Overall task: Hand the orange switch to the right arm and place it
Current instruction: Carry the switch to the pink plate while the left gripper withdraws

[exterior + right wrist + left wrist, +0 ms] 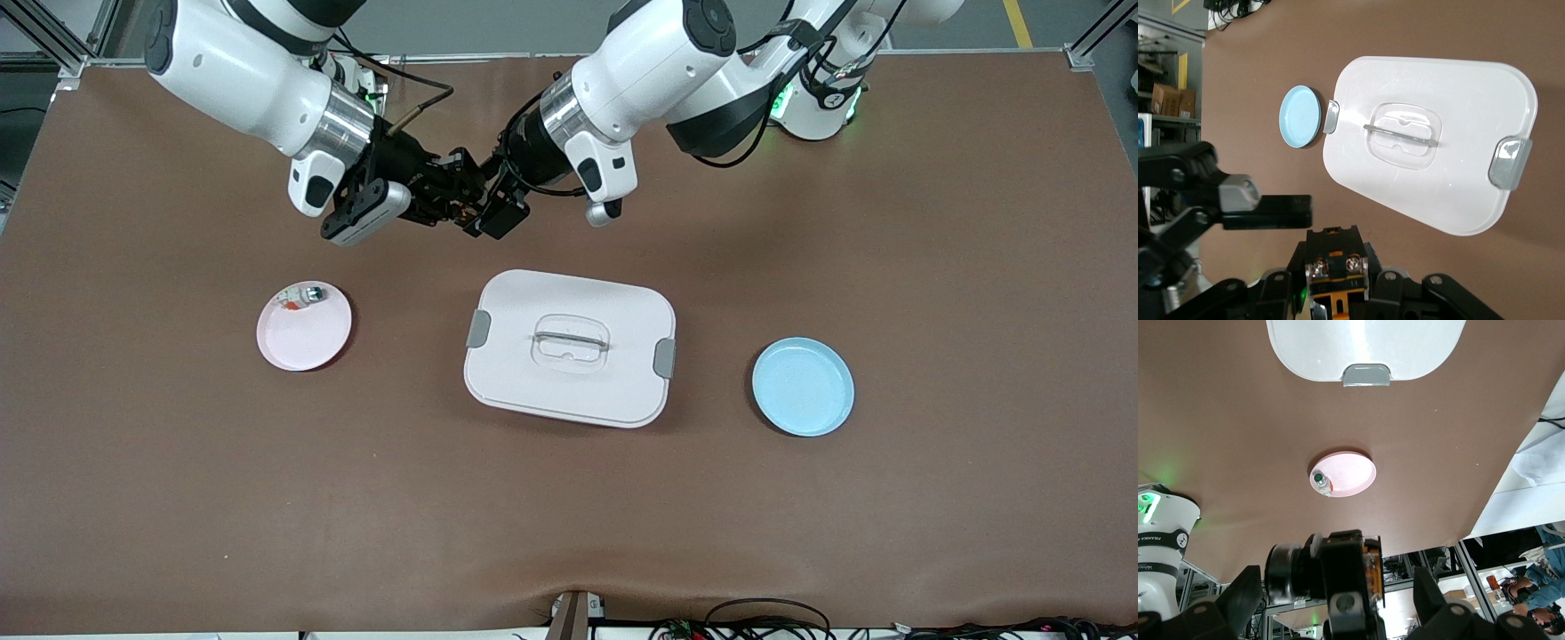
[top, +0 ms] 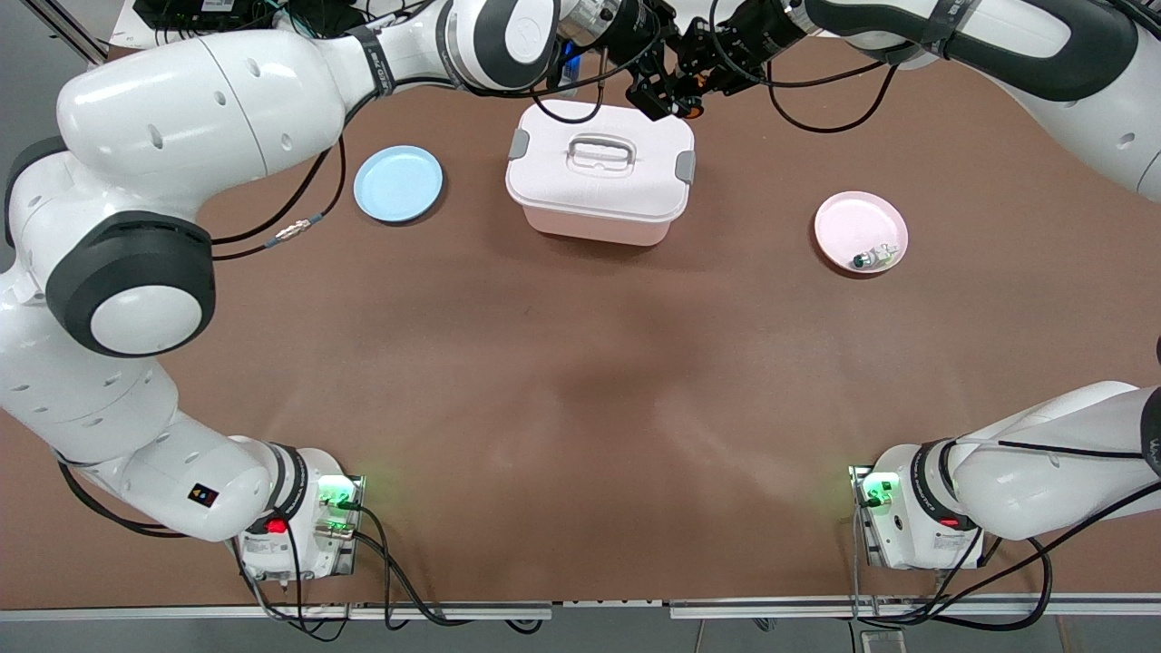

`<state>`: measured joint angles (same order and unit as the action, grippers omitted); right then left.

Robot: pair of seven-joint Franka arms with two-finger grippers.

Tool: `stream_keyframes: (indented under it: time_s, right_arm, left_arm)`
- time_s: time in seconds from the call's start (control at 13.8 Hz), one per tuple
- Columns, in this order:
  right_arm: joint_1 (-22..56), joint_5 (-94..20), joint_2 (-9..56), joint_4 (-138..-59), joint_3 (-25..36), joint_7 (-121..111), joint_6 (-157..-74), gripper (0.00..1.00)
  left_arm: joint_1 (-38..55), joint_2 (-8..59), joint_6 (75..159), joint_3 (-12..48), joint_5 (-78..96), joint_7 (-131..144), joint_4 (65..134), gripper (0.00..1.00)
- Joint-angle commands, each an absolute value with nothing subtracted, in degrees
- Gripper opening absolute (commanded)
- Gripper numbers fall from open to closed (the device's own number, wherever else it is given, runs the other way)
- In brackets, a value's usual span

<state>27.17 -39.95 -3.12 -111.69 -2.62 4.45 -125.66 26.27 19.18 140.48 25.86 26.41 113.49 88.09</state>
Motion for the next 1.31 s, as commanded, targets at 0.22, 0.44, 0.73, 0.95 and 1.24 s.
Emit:
stream_keyframes:
  time_s: [0.22, 0.44, 0.73, 0.95, 1.24]
  right_arm:
    - [24.70, -29.28, -0.97, -111.01, -2.46, -8.34, -123.94, 0.00]
    - [21.11, -25.51, -0.88, -111.01, -2.37, -18.75, -118.05, 0.00]
    - [14.52, -19.63, -0.97, -111.01, -2.37, -35.91, -112.17, 0.00]
    - [10.82, -11.62, -1.05, -111.18, -2.37, -49.27, -110.92, 0.00]
    - [7.74, -4.58, -0.88, -112.75, -2.37, -60.62, -111.44, 0.00]
  left_arm:
    - [22.69, 15.47, 140.45, 25.66, 25.58, 112.06, 88.15, 1.00]
    - [21.19, 13.46, 139.66, 25.58, 25.58, 109.61, 88.33, 1.00]
    - [20.04, 10.91, 134.66, 25.58, 18.57, 104.08, 88.15, 1.00]
    - [18.29, 9.84, 131.76, 25.58, 18.11, 92.86, 88.07, 1.00]
    - [15.39, 8.18, 126.67, 25.58, 18.11, 75.89, 88.07, 1.00]
